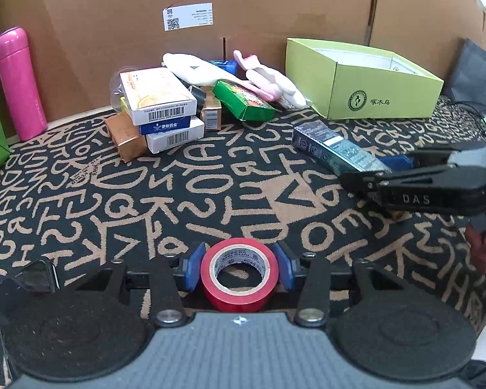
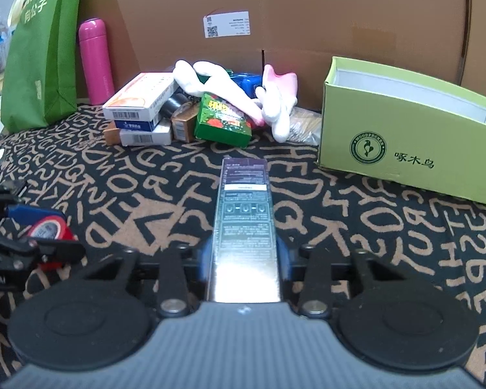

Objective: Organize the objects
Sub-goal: 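Carry both items into the lime-green box and open both grippers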

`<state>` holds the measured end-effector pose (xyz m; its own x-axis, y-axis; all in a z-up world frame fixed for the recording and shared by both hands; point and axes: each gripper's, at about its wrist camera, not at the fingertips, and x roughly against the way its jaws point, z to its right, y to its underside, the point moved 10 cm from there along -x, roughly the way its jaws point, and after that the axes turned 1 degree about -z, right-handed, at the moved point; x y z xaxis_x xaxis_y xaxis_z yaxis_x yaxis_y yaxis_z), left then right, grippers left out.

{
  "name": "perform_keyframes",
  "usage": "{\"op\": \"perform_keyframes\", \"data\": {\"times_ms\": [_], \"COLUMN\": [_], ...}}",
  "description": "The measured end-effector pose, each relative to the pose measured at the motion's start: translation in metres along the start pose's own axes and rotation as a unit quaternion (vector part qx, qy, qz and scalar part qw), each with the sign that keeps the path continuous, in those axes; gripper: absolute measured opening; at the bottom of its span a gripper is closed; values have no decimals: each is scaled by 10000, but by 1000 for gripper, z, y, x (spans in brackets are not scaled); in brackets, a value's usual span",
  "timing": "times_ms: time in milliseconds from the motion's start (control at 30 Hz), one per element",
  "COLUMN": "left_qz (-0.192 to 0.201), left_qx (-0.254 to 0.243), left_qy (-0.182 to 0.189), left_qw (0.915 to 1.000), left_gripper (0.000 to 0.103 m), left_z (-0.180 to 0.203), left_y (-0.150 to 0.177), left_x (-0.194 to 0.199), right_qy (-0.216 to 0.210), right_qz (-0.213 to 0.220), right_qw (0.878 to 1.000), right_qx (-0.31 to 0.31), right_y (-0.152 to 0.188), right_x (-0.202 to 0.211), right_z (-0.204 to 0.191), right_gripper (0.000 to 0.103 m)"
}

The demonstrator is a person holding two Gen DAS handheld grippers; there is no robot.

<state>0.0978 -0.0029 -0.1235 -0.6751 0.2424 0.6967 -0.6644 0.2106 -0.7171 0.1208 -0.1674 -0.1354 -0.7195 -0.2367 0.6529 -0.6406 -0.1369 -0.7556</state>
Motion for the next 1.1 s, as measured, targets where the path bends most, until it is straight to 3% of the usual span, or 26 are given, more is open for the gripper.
{"op": "perform_keyframes", "data": {"times_ms": [133,300,433,667,867,1100], "left_qz": [1,348,616,1026,1197,850], "left_qx": [215,-95,-229,-313,-329,-412], "left_qy": [450,792,1191,1471,1145,940], "left_qw": [9988,9962,9907,9833,9856,9911], "left_gripper": [49,49,49,49,49,49], "left_z": [11,42,69,105,130,146], "left_y": [-13,-51,-94,-186,-253,-274], "left_x": [-1,4,5,-9,-54,-126], "right_qy": [-39,31,176,665,1097,1099], "right_qz": [37,335,719,1230,1124,566], "right_qw": [9999,9987,9961,9889,9869,9908], "right_qx": [-148,-382,-487,-493,-365,-547], "right_y": [2,-8,-29,-88,-138,-142], "right_x": [7,32,60,82,52,-6], "right_z": [6,27,51,107,158,200], "right_gripper": [38,38,38,38,38,38]}}
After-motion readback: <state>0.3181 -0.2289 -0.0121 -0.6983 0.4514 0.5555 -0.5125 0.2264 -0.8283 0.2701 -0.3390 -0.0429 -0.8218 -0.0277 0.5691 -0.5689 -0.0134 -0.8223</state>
